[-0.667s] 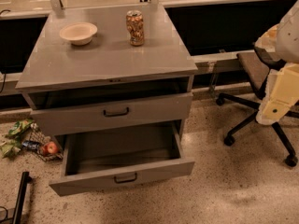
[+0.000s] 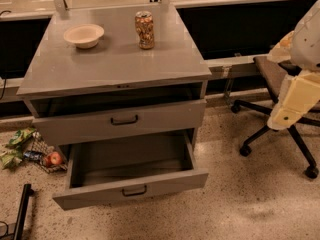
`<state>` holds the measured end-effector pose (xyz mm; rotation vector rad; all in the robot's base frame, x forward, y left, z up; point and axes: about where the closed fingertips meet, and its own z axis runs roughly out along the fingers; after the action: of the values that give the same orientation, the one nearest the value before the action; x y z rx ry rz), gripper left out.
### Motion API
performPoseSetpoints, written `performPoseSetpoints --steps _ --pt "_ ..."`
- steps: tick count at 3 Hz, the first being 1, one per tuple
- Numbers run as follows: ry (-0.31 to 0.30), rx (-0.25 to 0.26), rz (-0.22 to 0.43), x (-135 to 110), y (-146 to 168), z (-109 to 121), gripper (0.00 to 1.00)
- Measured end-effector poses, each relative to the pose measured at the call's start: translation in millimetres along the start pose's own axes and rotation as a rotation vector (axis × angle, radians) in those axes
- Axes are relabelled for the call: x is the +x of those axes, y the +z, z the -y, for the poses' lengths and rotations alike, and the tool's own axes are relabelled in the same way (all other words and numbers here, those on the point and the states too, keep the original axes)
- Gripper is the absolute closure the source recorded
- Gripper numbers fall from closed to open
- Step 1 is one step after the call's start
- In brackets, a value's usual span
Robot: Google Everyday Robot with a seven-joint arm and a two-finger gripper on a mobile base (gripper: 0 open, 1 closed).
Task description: Close middle drawer
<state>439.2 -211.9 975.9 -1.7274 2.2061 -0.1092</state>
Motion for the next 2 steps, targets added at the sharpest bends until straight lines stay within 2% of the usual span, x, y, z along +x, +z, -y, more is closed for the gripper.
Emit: performPoseSetpoints --steps 1,2 --pt "-0.036 -0.028 0.013 -3 27 -13 0.4" --pt "-0.134 -0.1 0.125 -17 96 -48 0.64"
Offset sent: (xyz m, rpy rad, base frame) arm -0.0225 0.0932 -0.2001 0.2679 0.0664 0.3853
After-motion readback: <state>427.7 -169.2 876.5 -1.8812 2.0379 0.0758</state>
